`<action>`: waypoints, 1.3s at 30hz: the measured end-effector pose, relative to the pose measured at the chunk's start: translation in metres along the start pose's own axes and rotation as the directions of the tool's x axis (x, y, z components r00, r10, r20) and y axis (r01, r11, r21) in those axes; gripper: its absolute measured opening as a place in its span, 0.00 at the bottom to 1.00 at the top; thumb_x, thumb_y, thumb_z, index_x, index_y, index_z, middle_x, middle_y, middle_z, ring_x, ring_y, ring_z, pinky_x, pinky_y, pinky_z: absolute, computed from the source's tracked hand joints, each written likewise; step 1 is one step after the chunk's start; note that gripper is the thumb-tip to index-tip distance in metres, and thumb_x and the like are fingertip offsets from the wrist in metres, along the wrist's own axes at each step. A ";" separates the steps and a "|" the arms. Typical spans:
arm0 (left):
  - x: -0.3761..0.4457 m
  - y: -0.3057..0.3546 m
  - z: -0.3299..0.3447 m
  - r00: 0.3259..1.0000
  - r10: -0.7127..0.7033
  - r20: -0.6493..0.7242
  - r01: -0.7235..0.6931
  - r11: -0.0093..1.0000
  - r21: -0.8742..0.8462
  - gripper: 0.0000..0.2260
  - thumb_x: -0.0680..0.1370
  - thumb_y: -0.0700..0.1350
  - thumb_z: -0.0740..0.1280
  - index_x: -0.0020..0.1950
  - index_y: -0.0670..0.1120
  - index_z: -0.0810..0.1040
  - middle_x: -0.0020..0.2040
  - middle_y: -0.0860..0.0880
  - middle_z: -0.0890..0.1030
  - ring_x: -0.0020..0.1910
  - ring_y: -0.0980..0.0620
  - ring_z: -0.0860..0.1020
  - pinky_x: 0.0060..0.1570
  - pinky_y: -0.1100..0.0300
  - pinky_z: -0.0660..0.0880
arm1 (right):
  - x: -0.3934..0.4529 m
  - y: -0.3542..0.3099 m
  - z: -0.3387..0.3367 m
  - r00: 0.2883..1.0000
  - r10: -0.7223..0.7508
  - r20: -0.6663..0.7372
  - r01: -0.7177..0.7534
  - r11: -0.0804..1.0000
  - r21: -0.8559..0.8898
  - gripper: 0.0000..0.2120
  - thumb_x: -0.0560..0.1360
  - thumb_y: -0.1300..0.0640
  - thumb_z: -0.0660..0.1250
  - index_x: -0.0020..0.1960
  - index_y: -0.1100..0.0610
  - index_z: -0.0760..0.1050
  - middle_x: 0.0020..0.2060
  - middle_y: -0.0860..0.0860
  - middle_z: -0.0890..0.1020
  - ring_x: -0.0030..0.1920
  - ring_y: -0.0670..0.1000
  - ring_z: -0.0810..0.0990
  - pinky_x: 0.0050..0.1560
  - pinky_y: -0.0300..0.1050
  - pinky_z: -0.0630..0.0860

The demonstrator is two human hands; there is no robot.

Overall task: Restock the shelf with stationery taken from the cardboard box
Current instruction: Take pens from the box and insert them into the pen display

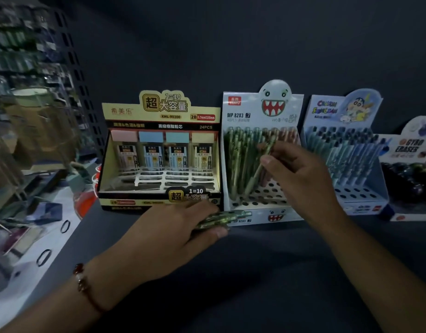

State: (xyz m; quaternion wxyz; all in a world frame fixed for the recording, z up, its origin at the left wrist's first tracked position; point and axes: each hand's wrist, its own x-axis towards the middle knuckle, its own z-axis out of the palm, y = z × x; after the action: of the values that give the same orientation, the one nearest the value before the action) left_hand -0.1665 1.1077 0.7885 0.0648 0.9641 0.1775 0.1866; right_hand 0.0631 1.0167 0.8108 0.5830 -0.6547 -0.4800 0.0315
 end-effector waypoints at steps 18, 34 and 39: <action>-0.002 0.007 0.001 0.998 -0.042 -0.041 0.038 0.995 -0.091 0.23 0.77 0.71 0.49 0.63 0.60 0.69 0.52 0.63 0.77 0.41 0.62 0.77 0.39 0.71 0.69 | -0.008 0.004 0.010 0.997 0.030 0.064 -0.035 0.997 0.068 0.06 0.76 0.53 0.70 0.52 0.47 0.78 0.44 0.46 0.81 0.46 0.43 0.81 0.48 0.43 0.81; 0.002 0.015 0.013 0.997 -0.055 -0.056 0.049 0.993 -0.104 0.19 0.76 0.71 0.50 0.54 0.60 0.68 0.40 0.59 0.77 0.36 0.60 0.75 0.34 0.60 0.72 | -0.017 -0.012 -0.010 0.722 -0.012 0.691 -0.131 0.979 0.155 0.08 0.72 0.58 0.73 0.51 0.54 0.83 0.47 0.51 0.85 0.49 0.46 0.84 0.49 0.36 0.77; 0.002 0.021 0.013 0.994 -0.090 -0.057 0.080 0.986 -0.149 0.15 0.74 0.71 0.52 0.51 0.64 0.65 0.38 0.59 0.76 0.36 0.59 0.76 0.32 0.63 0.70 | -0.015 -0.015 -0.019 0.744 0.001 0.669 -0.141 0.978 0.154 0.08 0.70 0.57 0.73 0.49 0.52 0.84 0.43 0.46 0.86 0.45 0.43 0.83 0.45 0.34 0.77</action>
State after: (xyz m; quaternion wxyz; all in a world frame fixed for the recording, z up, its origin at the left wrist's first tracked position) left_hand -0.1534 1.0878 0.7807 0.1378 0.9418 0.2063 0.2269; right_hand 0.0572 0.9908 0.8206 0.4333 -0.5582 -0.6252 0.3315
